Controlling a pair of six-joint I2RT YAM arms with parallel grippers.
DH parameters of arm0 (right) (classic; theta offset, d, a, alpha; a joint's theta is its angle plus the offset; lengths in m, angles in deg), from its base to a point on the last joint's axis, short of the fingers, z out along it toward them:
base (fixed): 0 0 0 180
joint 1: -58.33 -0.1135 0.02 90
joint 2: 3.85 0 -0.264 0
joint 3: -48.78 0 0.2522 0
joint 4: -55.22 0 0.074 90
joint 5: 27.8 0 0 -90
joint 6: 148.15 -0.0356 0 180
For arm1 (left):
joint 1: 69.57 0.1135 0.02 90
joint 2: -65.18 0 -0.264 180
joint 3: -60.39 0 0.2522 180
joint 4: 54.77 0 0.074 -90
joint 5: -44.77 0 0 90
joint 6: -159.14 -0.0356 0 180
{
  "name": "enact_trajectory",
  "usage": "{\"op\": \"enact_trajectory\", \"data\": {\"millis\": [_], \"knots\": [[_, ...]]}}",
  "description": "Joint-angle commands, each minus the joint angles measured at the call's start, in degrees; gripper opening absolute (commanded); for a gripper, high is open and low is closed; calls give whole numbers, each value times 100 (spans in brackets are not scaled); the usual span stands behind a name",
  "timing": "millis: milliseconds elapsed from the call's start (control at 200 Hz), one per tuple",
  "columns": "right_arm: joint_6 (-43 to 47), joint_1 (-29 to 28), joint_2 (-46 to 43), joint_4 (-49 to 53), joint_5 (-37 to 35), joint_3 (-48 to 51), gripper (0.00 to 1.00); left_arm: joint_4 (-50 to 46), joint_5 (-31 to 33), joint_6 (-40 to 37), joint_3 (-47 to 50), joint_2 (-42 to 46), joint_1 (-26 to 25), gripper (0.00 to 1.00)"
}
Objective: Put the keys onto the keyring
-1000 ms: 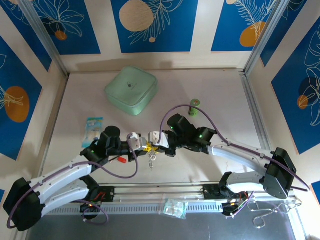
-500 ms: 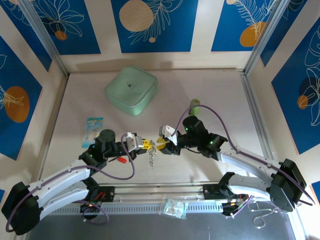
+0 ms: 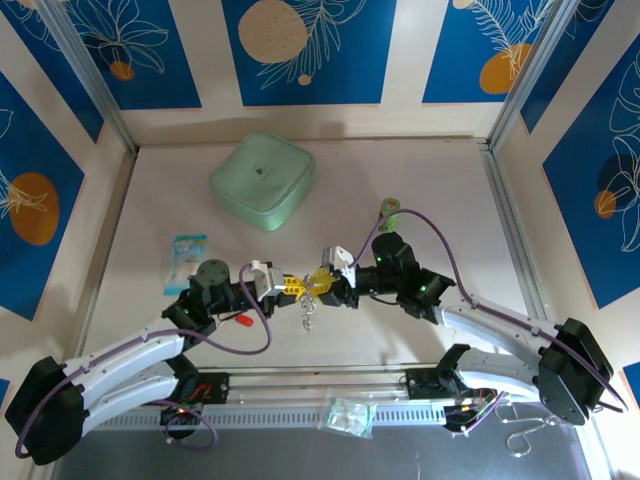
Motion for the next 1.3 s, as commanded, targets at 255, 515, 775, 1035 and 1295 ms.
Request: {"op": "enact_trajectory", "data": {"millis": [255,515,775,1035,1295], "knots": [[-146,80,61,-357,608,-14,24,446,-349,102,-3,-54,-52,0],[117,94,201,-170,755,-240,1,361,-363,21,-75,-115,-52,0],[1078,73,120,1385,293,-810,0,-1694,4,-747,-768,-7,-50,32],[2000,-290,418,2859,-649,-1574,0,-2130,45,-966,-1031,-219,-56,24],[2252,-591,720,3140,-1007,-1955,0,-2060,-83,-932,-1097,-310,-61,17]]}}
